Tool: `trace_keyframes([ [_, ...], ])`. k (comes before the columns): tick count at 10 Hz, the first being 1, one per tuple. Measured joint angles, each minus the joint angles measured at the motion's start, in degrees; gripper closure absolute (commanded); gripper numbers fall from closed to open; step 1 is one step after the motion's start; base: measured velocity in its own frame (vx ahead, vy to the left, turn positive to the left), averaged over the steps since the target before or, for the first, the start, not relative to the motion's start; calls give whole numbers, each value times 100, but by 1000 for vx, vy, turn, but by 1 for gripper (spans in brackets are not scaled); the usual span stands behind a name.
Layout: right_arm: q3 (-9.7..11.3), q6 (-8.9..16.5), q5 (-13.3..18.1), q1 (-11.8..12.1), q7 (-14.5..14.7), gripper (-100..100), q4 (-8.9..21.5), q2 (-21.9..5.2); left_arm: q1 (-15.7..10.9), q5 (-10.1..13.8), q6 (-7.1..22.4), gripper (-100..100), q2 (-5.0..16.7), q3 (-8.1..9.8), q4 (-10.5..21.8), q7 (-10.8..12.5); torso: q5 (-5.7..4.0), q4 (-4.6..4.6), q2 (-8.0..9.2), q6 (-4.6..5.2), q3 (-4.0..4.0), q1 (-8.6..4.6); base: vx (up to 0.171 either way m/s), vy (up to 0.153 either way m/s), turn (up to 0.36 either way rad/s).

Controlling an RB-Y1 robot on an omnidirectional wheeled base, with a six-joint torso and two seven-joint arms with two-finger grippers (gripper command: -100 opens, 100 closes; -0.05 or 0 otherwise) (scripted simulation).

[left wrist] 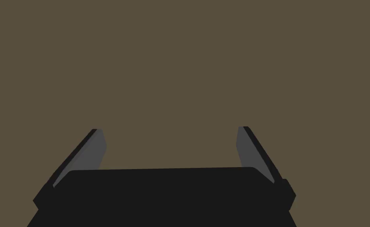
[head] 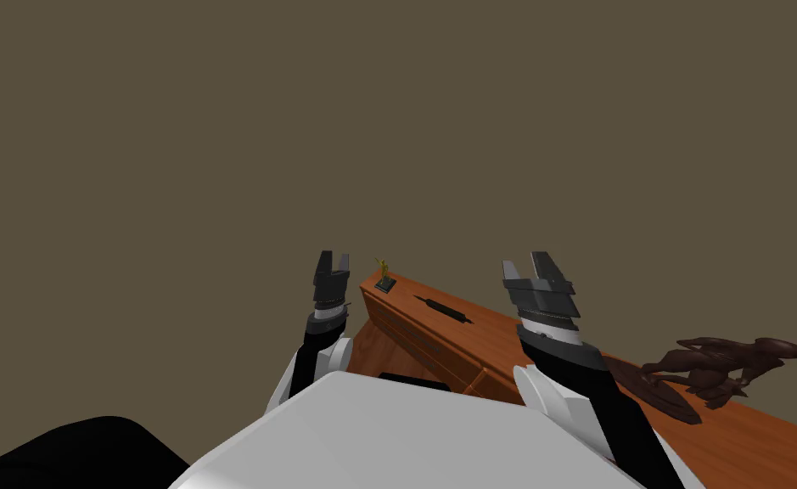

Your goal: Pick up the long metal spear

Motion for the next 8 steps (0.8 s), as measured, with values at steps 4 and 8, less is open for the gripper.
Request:
trace_keyframes([
  [4,-121,-30,272,235,153,-100,628,-507,-1,0,0,0,1,1,0,0,-16,7,32,0,18,-66,-79,-150,129],
  [8,-211,25,491,401,298,-100,1143,-884,0,0,0,0,1,1,0,0,-9,3,10,1,6,-34,-35,-83,85],
])
